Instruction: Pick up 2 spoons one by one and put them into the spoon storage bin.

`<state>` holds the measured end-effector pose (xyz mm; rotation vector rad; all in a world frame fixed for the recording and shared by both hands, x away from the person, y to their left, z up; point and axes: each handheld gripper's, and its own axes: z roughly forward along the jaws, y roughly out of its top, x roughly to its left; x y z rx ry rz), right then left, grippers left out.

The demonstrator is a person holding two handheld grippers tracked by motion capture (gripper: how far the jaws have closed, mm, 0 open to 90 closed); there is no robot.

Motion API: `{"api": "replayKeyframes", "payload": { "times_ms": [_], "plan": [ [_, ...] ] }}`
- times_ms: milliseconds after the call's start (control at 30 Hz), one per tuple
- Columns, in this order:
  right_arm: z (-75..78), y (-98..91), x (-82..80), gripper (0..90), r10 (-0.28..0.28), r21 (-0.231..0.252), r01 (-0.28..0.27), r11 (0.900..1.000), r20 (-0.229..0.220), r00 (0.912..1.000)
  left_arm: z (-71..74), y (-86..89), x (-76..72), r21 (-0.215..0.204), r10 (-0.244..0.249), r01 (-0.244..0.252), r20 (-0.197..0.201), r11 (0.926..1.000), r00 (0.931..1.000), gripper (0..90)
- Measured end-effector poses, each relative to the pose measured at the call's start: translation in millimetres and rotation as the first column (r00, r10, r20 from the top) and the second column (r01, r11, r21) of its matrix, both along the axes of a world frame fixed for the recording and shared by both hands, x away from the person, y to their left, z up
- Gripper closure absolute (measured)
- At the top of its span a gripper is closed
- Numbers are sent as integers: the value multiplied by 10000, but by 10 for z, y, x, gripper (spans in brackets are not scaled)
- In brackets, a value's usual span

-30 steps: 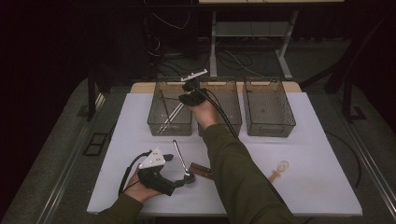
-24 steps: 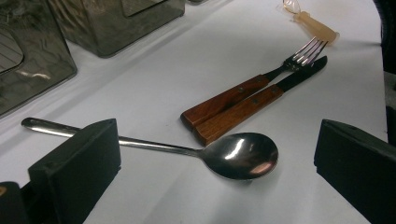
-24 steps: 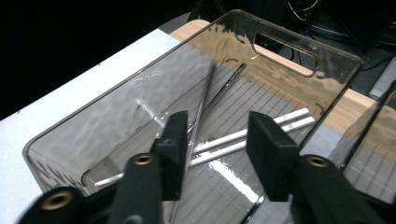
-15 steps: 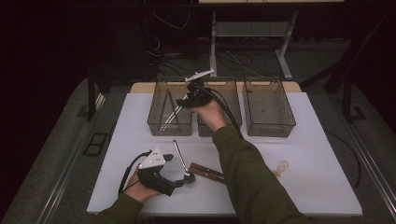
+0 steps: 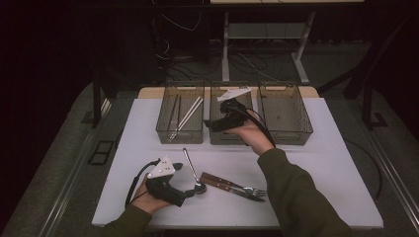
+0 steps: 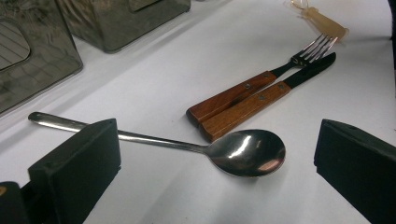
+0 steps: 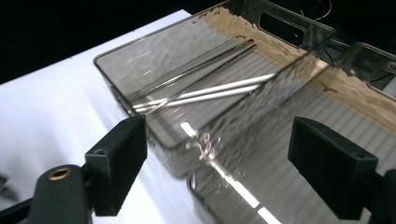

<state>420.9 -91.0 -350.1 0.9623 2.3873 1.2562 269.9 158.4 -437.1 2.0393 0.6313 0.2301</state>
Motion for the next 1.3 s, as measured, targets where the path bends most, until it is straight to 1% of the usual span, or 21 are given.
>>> {"api": "replayKeyframes", "payload": {
  "times_ms": [67, 100, 133, 167, 233, 300, 367, 533, 567, 667, 733, 800, 900, 1000, 1100, 1133, 1167, 1233, 1300],
  "plan": [
    [-10, -132, -71, 183, 20, 360, -19, 9994, -29, 10000, -1, 2, 2, -7, 36, -36, -16, 10000, 10000, 0],
    [-16, -191, -101, 171, 27, 478, -26, 9989, -22, 10000, -1, 2, 3, -23, 49, -49, -33, 10000, 10000, 0],
    [-22, -235, -123, 171, 26, 539, -28, 9985, 29, 10000, -2, 9, 10, 59, 10, -10, 9, 10000, 10000, 0],
    [-27, -290, -157, 171, 18, 572, -21, 9984, 56, 10000, -4, 7, 9, -2, 69, -69, -28, 10000, 10000, 0],
    [-41, -421, -232, 170, -56, 534, 48, 9986, 153, 9999, -6, 10, 13, 11, 86, -86, -41, 10000, 10000, 0],
    [-61, -521, -285, 170, -61, 636, 53, 9980, 126, 9999, -4, 13, 16, 72, 91, -90, -62, 9999, 9999, 0],
    [-93, -648, -354, 170, -45, 551, 36, 9985, 159, 9999, -10, 10, 19, 49, 122, -122, -66, 9999, 9999, 0],
    [-184, -926, -502, 170, -255, 670, 245, 9975, 148, 9996, -14, 13, 21, 97, 185, -184, -84, 9998, 9998, 0],
    [-203, -976, -529, 170, -291, 702, 282, 9971, 120, 9995, -16, 13, 22, 89, 186, -185, -95, 9998, 9998, 0],
    [-244, -1114, -578, 170, -282, 561, 289, 9980, -132, 9995, -17, 10, 24, 96, 182, -181, -114, 9998, 9998, 0],
    [-276, -1222, -609, 170, -234, 515, 260, 9983, -502, 9985, -19, 8, 26, 57, 195, -194, -114, 9998, 9997, 0],
    [-307, -1307, -653, 170, -260, 493, 295, 9983, -700, 9972, -19, 7, 32, 62, 189, -189, -131, 9998, 9997, 0],
    [-336, -1395, -717, 170, -285, 359, 312, 9989, -729, 9969, -22, 0, 34, 7, 173, -173, -111, 9998, 9998, 0],
    [-339, -1477, -810, 170, -320, 196, 331, 9993, -497, 9983, -14, 4, 31, 60, 124, -124, -92, 9999, 9999, 0],
    [-355, -1561, -885, 169, -227, 272, 241, 9993, -522, 9984, -12, 6, 29, 48, 117, -117, -86, 9999, 9999, 0],
    [-366, -1603, -919, 169, -190, 379, 213, 9991, -602, 9980, -12, 6, 29, 53, 113, -112, -76, 9999, 9999, 0],
    [-375, -1627, -933, 169, -204, 431, 230, 9988, -603, 9980, -11, 2, 25, 43, 131, -131, -82, 9999, 9999, 0],
    [-389, -1689, -976, 170, -295, 508, 333, 9982, -741, 9968, -13, -2, 22, 42, 128, -128, -64, 9999, 9999, 0],
    [-411, -1759, -1024, 170, -410, 471, 443, 9979, -696, 9967, -11, -3, 21, 59, 133, -132, -61, 9999, 9999, 0]
  ]
}}
